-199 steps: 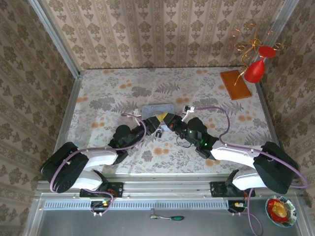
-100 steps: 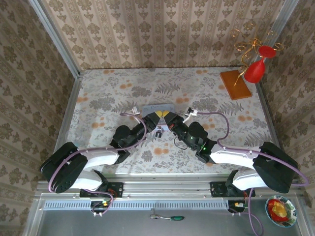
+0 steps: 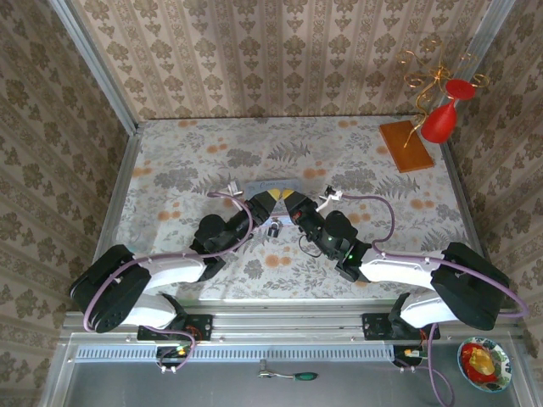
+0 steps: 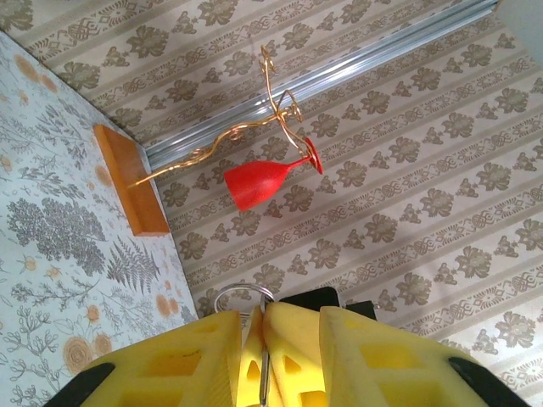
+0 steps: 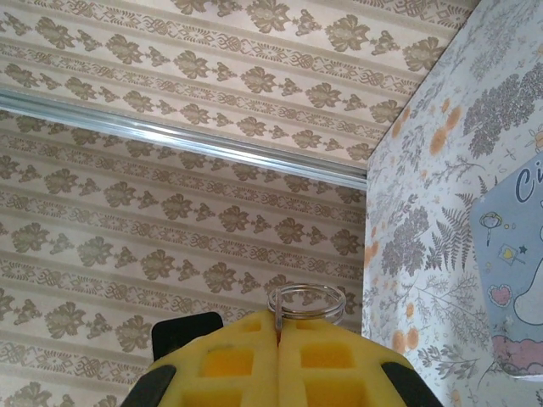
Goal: Unlock a padlock with a key
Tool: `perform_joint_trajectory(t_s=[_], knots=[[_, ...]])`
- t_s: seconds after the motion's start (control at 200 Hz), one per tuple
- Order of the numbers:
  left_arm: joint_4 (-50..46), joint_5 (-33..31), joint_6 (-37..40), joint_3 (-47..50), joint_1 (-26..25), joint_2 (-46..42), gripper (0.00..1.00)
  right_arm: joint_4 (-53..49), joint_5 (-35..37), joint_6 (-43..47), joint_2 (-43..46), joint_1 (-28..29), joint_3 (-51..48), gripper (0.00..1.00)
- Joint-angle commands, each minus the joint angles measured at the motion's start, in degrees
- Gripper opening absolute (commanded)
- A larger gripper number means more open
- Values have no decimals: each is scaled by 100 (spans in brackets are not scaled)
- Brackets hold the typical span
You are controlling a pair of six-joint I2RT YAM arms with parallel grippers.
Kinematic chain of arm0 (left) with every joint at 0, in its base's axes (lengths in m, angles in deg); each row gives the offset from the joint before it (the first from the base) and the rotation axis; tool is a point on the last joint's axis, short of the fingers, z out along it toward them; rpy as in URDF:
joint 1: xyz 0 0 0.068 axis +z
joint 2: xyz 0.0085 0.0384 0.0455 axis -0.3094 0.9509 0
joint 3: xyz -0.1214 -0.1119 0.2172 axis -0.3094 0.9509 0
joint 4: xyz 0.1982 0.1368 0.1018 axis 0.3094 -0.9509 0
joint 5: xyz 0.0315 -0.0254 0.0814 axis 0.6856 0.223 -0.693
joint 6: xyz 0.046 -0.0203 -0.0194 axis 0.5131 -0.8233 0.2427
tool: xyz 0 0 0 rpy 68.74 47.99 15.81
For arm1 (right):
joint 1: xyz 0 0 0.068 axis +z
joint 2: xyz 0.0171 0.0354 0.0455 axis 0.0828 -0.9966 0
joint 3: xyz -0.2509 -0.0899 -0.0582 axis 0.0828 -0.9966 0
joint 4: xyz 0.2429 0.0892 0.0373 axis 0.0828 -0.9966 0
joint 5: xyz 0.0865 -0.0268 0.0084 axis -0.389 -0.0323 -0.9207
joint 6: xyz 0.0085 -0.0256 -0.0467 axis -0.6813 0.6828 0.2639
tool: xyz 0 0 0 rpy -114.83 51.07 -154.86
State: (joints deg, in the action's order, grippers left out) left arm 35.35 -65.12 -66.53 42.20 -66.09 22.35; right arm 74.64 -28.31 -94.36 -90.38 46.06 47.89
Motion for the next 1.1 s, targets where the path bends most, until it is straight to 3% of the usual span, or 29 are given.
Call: perform_joint_trajectory(t_s=[0.0,0.74,0.88,0.955,1.095], knots=[[256,137,-100,-180,-22,49,31,279,331,5,-75,37,61,0],[256,243,-176,-225,-49,152,28,372,464,42,-152,0,204,0],[259,209,-176,-211,-47,138,25,339,470,-11,-154,6,195,0],[259,243,-180,-237,-46,161,16,307,474,-29,-163,8,201,0],[256,270,-176,-255,-52,157,12,319,487,-48,-170,-9,193,0]])
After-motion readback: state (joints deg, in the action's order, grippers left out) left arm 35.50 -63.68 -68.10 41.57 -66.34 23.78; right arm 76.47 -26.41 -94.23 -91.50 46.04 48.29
